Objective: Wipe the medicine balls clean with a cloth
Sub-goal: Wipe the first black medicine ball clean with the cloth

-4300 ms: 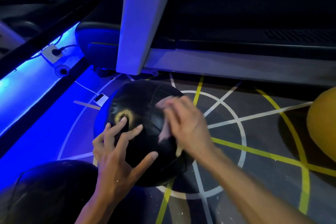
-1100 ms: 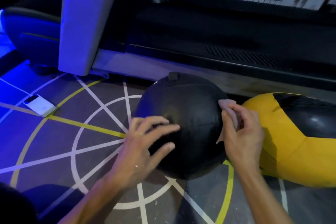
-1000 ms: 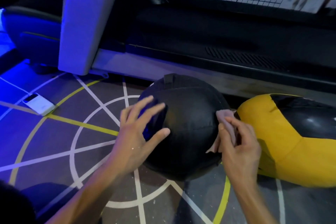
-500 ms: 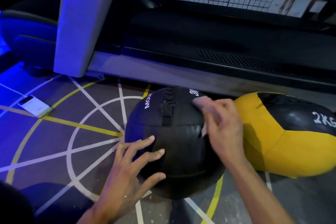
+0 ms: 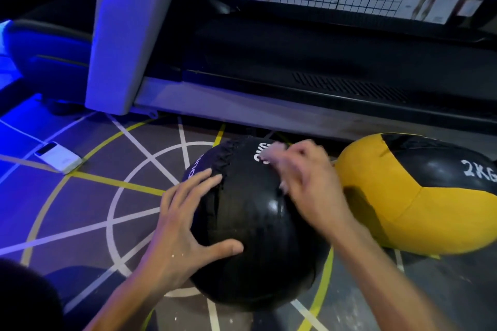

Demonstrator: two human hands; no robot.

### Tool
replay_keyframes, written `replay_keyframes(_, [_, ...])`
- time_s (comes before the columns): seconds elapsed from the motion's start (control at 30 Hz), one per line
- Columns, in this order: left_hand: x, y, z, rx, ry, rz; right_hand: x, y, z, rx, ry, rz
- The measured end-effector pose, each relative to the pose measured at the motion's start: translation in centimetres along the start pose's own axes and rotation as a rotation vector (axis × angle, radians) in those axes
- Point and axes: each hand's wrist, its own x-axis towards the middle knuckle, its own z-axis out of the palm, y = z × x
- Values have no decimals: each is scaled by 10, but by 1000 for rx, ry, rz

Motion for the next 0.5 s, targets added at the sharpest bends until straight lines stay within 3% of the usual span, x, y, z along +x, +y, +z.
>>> replay_keyframes(0.07, [-8, 2, 1, -10, 0, 4, 23, 19, 2, 95, 46, 202])
replay_keyframes(0.1, [-10, 1, 1, -12, -1, 10, 24, 14, 6, 93, 68, 207])
replay_keyframes(0.17, [-10, -3, -1, -19, 3, 22, 7, -20, 17, 38, 38, 80])
replay_keyframes(0.27, [-10, -11, -4, -37, 16, 29, -49, -80, 32, -115, -165, -237])
replay_keyframes(0.37, [-11, -12, -9, -66, 18, 10, -80, -75, 30, -59, -104, -339])
replay_keyframes(0.43, [-11, -12, -9, -77, 4, -4, -74, -45, 20, 46, 48, -184])
replay_keyframes(0.5, [-12, -12, -9, -91, -9, -17, -58, -12, 9, 147, 211, 159])
